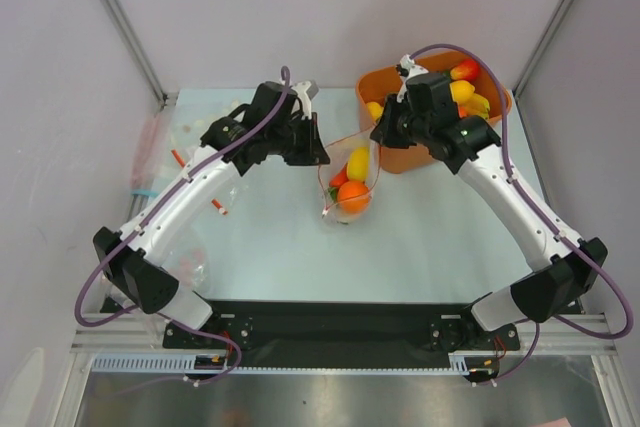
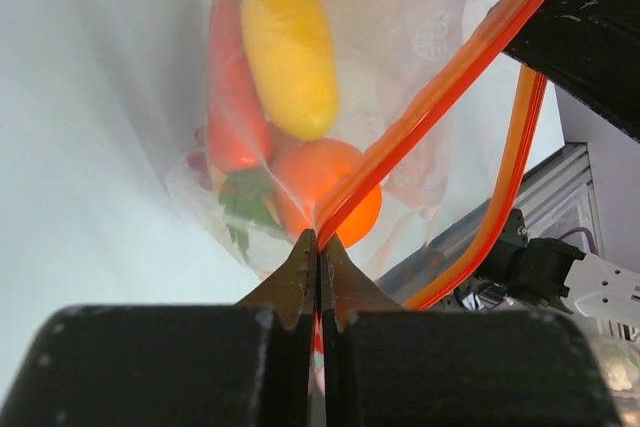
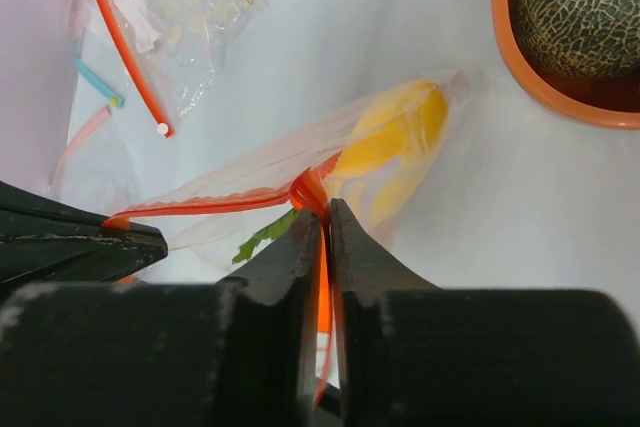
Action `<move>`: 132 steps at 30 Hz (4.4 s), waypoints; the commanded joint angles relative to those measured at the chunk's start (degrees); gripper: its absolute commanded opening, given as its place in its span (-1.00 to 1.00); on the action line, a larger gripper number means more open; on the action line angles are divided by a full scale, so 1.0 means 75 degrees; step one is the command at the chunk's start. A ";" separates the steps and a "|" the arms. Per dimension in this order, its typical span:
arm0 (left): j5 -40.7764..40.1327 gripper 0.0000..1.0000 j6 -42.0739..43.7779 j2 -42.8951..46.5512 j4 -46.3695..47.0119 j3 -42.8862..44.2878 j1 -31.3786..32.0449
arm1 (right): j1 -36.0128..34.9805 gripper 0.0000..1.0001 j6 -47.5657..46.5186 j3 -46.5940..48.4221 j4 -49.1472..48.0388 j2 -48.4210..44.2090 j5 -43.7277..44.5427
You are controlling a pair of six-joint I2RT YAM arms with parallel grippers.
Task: Place the food in the zip-top bag and seal the zipper
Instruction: Adjust the zipper food storage bag at the center of the board, then pick up the fake fruit from the bin.
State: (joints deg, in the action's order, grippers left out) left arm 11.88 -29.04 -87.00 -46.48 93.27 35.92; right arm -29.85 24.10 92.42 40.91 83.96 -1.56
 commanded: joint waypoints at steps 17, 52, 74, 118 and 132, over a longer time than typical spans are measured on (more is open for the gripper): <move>-0.0365 -0.99 -0.0359 -0.0013 0.0034 0.0406 -0.0032 | 0.0932 0.37 0.0103 -0.0123 -0.0544 -0.0389 -0.0799; -0.0623 -0.99 -0.0054 -0.0177 -0.0108 0.0981 -0.0090 | 0.5292 0.99 0.2248 -0.0630 -0.0921 -0.0285 -0.3087; -0.0646 -0.99 0.0192 -0.0470 -0.0049 0.1356 -0.0126 | 0.5069 0.80 0.2892 0.0695 -0.1353 0.1225 -0.1035; -0.1279 -1.00 0.0110 -0.0716 -0.0189 0.1591 -0.0126 | 0.4401 0.72 0.3197 0.4961 -0.1973 0.6851 0.1931; -0.1385 -0.99 0.0297 -0.1044 -0.0635 0.2176 -0.0126 | 0.4436 -0.03 0.3022 0.5337 -0.2219 0.7286 0.2236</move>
State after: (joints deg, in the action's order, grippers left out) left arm 1.98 -27.99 -95.00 -51.99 105.60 35.33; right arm 3.33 47.22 129.38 27.40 138.76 13.15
